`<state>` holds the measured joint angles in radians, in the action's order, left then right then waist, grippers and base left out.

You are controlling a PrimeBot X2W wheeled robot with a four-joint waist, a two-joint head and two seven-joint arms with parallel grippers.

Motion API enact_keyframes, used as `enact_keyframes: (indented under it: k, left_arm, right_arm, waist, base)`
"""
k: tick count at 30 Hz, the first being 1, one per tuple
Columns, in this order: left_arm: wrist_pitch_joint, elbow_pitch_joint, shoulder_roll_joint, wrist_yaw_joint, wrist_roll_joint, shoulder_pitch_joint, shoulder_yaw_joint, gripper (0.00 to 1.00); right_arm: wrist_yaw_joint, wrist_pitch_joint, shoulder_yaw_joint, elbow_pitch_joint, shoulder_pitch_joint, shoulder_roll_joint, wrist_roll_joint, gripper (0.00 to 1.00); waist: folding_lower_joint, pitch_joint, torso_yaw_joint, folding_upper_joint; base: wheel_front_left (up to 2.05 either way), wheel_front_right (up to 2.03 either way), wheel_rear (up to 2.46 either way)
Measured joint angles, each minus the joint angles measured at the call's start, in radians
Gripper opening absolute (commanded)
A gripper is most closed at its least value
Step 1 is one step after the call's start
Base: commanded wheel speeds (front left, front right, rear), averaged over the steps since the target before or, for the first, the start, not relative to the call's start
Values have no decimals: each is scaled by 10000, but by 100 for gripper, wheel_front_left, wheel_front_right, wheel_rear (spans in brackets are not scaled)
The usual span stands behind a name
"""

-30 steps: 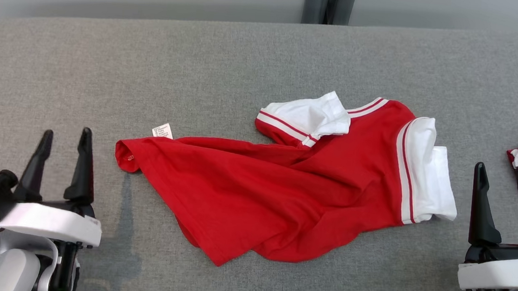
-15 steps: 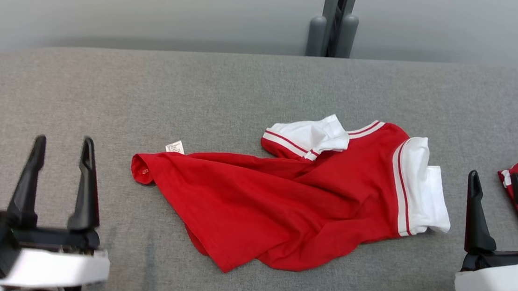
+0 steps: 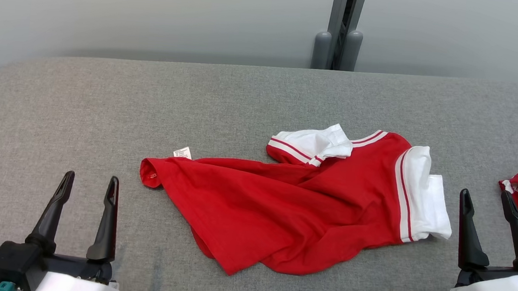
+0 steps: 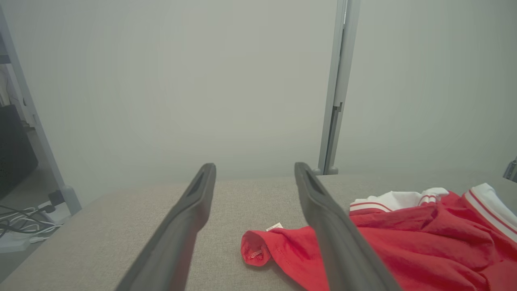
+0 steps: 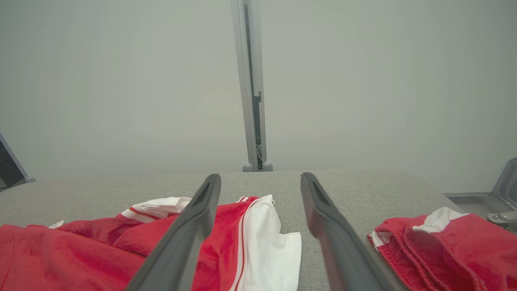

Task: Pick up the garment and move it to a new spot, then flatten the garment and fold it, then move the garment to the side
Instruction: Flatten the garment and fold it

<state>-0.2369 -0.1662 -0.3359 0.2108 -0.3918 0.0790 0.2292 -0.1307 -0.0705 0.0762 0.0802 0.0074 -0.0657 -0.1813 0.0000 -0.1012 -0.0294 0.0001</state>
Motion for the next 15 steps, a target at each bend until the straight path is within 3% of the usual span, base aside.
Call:
enact_keyframes:
  k: [15]
  left_arm:
    - [412, 157, 15, -96, -75, -392, 320, 100]
  right_arm:
    - [0, 86, -90, 44, 2, 35, 63, 100]
  waist:
    - [0, -141, -31, 0]
  base:
    - [0, 0, 0]
